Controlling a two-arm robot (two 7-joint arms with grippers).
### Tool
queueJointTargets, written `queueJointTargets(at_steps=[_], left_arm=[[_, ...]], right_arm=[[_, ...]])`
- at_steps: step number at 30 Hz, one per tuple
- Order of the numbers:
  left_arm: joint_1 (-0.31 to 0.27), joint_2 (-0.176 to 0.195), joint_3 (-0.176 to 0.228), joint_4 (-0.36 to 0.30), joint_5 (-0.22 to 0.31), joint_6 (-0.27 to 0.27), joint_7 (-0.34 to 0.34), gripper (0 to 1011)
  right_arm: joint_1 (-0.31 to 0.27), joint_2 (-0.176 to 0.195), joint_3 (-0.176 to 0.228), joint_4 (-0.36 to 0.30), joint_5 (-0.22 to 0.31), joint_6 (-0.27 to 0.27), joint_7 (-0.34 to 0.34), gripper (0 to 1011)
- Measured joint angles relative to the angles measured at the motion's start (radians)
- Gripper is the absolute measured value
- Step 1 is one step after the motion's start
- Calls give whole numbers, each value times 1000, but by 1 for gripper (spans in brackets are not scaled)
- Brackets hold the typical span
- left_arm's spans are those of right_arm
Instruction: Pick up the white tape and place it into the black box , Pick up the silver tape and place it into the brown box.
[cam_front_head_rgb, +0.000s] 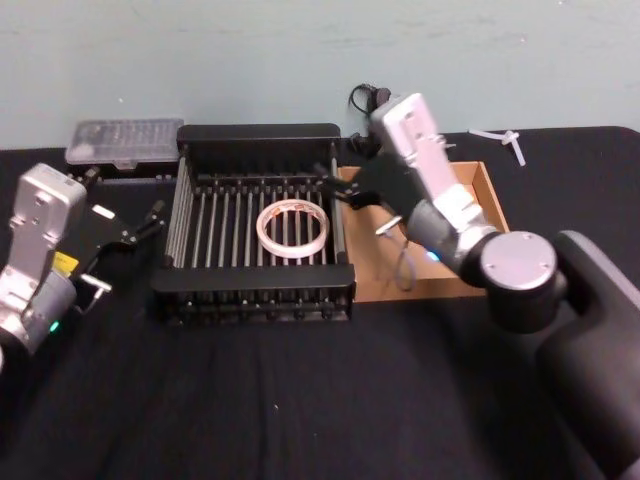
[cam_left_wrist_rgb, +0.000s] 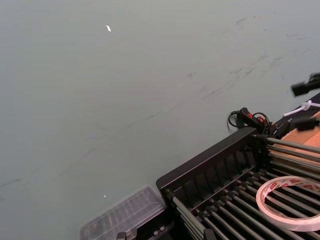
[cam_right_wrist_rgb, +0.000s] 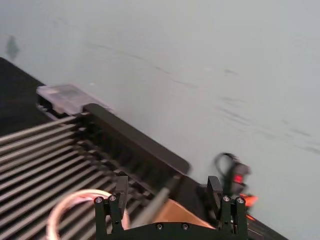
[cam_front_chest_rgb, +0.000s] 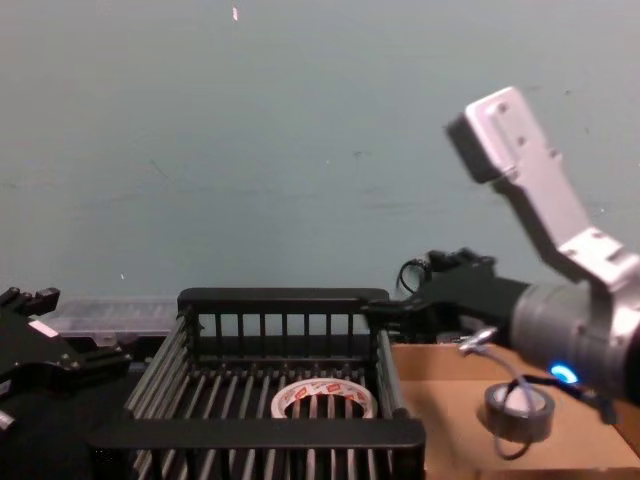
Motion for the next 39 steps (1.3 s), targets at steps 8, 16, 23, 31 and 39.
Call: queueJointTargets(at_steps=[8, 16, 23, 31, 39], left_arm=[[0, 0, 0, 0, 0, 0, 0, 1001], [0, 0, 0, 0, 0, 0, 0, 1001], [0, 0, 0, 0, 0, 0, 0, 1001], [0, 0, 0, 0, 0, 0, 0, 1001], [0, 0, 0, 0, 0, 0, 0, 1001]], right_arm=[[-60, 44, 67, -80, -11, 26, -27, 1003], [-140, 83, 145, -145, -20, 62, -56, 1003], [-193, 95, 194, -167, -25, 85, -68, 1002], [-221, 88, 221, -171, -34, 97, -67, 1002], [-221, 89, 221, -172, -34, 98, -66, 1002]])
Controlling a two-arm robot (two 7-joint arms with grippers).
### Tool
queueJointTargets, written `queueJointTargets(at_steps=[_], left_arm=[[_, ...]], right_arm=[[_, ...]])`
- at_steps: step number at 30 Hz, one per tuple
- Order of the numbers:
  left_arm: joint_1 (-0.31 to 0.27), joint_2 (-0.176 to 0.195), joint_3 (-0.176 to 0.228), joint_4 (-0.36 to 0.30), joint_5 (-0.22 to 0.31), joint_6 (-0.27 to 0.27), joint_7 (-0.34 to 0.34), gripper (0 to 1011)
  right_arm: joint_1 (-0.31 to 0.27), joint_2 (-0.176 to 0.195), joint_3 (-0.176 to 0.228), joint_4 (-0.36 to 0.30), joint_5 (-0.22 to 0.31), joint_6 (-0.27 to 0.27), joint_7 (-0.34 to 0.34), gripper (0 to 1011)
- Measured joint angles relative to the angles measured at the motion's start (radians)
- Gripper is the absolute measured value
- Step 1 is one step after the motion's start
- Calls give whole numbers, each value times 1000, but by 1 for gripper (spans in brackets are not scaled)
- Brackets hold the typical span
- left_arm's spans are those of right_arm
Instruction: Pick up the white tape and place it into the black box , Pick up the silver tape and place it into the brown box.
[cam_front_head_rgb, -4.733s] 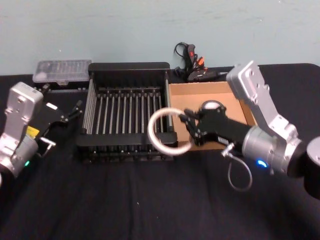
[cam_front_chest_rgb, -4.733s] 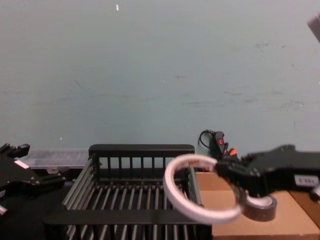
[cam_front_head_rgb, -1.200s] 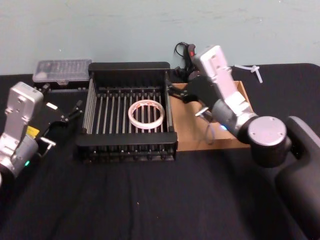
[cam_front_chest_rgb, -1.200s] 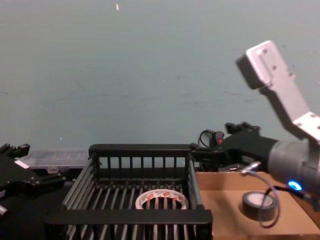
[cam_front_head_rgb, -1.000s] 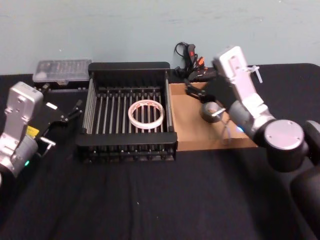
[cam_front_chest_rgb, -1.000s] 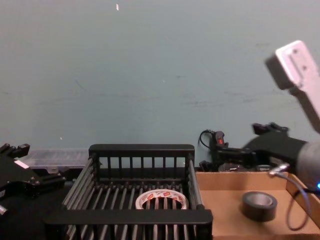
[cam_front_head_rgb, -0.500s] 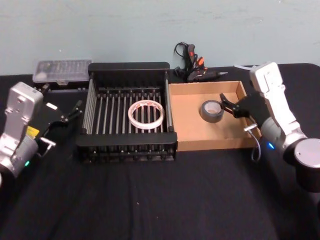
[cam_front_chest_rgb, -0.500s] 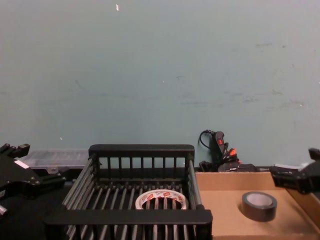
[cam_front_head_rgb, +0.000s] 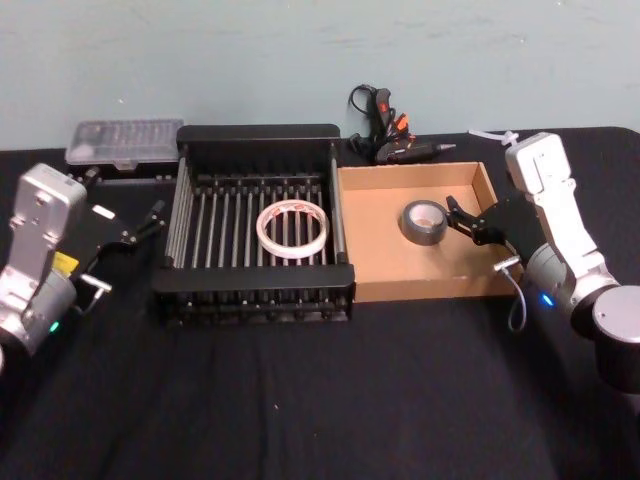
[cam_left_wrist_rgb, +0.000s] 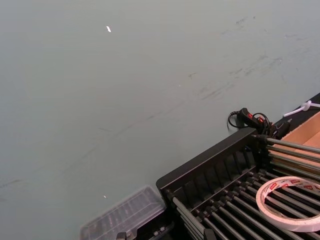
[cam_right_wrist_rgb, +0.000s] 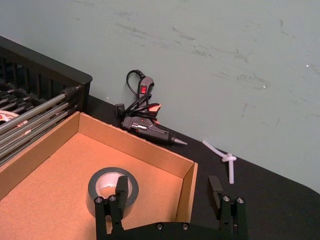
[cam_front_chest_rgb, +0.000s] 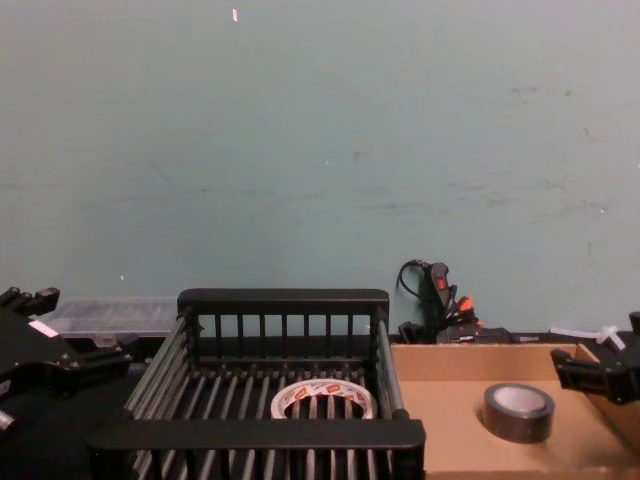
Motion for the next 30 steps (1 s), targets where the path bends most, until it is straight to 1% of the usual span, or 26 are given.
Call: queueJointTargets(at_steps=[30], left_arm=[[0, 0, 0, 0, 0, 0, 0, 1001]], right_arm=[[1, 2, -2, -1, 2, -1, 1, 1002]])
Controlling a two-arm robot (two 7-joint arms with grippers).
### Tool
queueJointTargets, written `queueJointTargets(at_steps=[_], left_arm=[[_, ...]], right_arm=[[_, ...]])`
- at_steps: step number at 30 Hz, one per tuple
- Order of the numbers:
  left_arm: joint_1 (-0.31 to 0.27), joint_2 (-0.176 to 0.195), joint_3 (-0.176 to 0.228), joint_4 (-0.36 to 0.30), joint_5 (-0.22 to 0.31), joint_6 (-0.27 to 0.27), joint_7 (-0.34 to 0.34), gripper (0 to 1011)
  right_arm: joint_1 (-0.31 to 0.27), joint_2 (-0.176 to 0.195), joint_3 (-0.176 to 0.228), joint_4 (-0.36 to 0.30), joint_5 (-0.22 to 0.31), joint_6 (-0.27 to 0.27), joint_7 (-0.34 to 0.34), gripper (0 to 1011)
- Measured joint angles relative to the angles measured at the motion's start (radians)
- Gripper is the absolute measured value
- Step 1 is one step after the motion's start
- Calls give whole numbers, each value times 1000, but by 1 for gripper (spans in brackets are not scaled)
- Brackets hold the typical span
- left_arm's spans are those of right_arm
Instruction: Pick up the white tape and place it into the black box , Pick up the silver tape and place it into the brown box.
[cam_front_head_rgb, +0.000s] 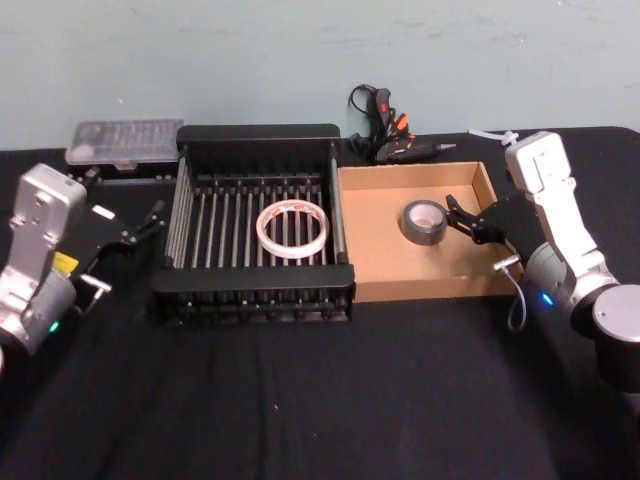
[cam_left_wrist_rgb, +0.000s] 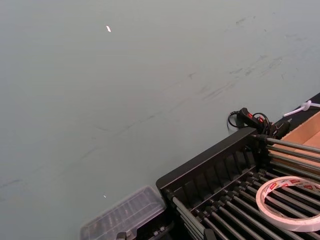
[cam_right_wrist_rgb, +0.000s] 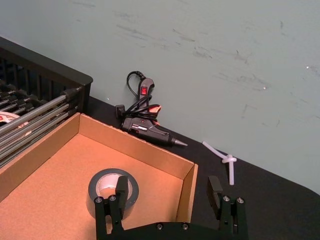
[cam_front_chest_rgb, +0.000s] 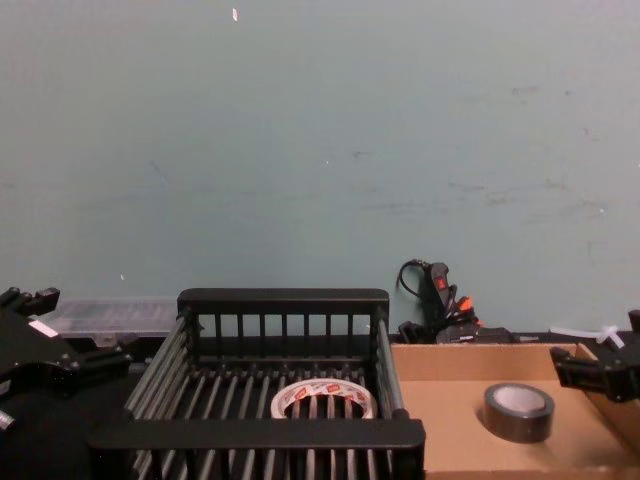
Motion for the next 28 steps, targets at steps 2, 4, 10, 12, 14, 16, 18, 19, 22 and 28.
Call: queueJointTargets(at_steps=[2, 4, 10, 12, 14, 16, 18, 19, 22, 28], left_arm=[[0, 0, 0, 0, 0, 0, 0, 1001], [0, 0, 0, 0, 0, 0, 0, 1001], [0, 0, 0, 0, 0, 0, 0, 1001], [0, 0, 0, 0, 0, 0, 0, 1001], [0, 0, 0, 0, 0, 0, 0, 1001], [0, 0, 0, 0, 0, 0, 0, 1001], [0, 0, 0, 0, 0, 0, 0, 1001], [0, 0, 0, 0, 0, 0, 0, 1001], [0, 0, 0, 0, 0, 0, 0, 1001], [0, 0, 0, 0, 0, 0, 0, 1001]], right_arm=[[0, 0, 0, 0, 0, 0, 0, 1003], [0, 0, 0, 0, 0, 0, 0, 1002], [0, 0, 0, 0, 1, 0, 0, 1002], [0, 0, 0, 0, 1, 0, 0, 1002], [0, 0, 0, 0, 1, 0, 0, 1002], [0, 0, 0, 0, 1, 0, 0, 1002], [0, 0, 0, 0, 1, 0, 0, 1002], [0, 0, 0, 0, 1, 0, 0, 1003], [0, 0, 0, 0, 1, 0, 0, 1002], [0, 0, 0, 0, 0, 0, 0, 1002]])
